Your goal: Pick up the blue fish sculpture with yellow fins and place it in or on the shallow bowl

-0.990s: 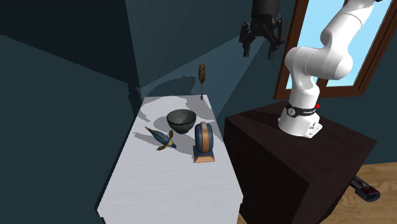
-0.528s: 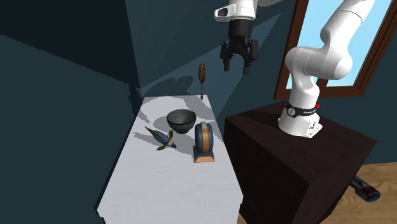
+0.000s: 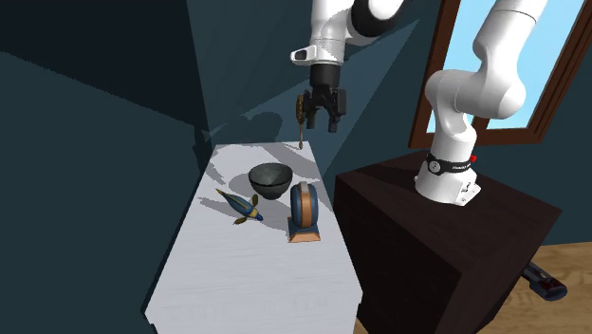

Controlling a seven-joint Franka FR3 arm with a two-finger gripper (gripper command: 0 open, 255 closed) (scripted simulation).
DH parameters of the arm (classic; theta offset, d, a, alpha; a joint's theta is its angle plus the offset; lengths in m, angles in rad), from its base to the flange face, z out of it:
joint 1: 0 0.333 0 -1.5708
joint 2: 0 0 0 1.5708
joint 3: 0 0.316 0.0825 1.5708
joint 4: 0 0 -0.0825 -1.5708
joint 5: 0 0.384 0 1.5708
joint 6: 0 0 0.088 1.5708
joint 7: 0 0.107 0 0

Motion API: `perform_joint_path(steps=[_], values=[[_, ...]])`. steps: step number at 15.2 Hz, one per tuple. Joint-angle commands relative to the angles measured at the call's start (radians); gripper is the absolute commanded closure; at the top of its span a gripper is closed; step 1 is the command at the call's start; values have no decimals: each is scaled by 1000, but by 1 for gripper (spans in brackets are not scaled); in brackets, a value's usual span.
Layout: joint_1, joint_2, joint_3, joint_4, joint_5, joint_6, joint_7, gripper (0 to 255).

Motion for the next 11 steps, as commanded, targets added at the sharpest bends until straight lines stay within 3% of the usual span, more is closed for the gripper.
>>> perform_joint_path(steps=[1,7,11], values=[[15,74,-51,20,46,47,-76,0],[66,334,-185,124,294,121,-360,0],[43,532,-210,234,509,102,-566,0]])
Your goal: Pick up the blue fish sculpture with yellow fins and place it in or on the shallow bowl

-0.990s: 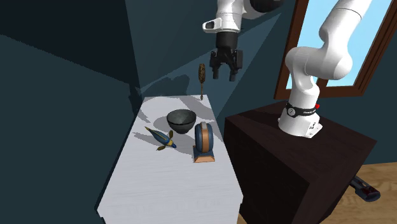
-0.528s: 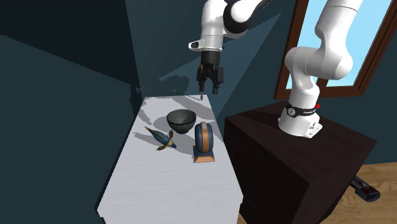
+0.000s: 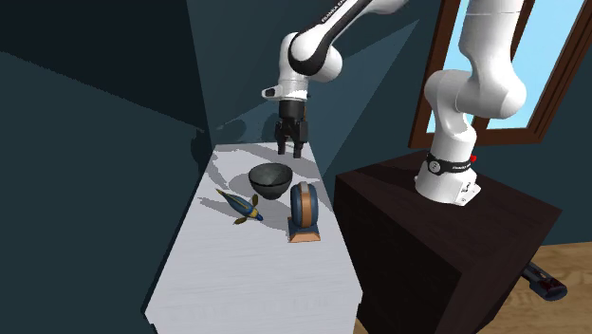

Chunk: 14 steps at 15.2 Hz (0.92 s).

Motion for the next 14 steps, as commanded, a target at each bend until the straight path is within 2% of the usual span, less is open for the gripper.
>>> perform_joint_path(steps=[1,4,7,14], values=[[-28,103,-3,63,109,-22,-108,0],[-92,245,25,161,232,-60,-218,0],[-162,378,60,268,324,-101,-295,0],[-320,672,142,553,453,-188,-382,0]])
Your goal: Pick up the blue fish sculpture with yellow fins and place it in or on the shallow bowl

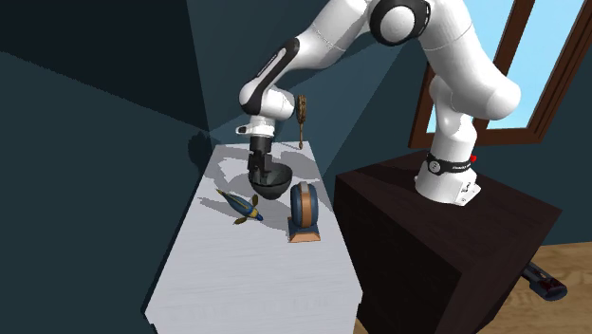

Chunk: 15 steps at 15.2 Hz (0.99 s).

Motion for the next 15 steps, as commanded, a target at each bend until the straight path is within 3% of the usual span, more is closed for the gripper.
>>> perform_joint_path(steps=[1,15], values=[[-33,70,19,74,22,-19,-6,0],[-26,142,54,106,71,25,-22,0]])
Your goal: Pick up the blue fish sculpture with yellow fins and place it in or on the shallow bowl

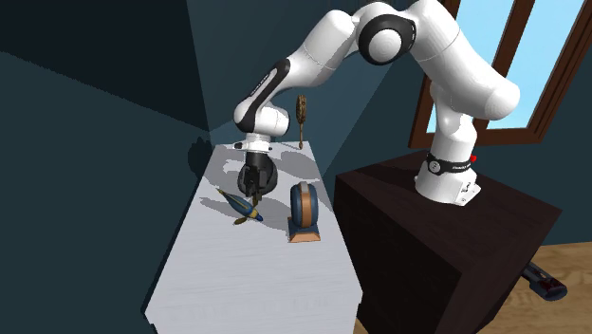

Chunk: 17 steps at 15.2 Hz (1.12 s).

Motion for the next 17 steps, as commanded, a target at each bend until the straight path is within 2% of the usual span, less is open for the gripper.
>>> perform_joint_path(steps=[1,2,11,17], values=[[0,1,-1,0,0,0,0,0],[-1,1,0,0,0,0,0,255],[0,1,-1,0,0,0,0,255],[18,-67,-26,-33,-35,-24,34,255]])
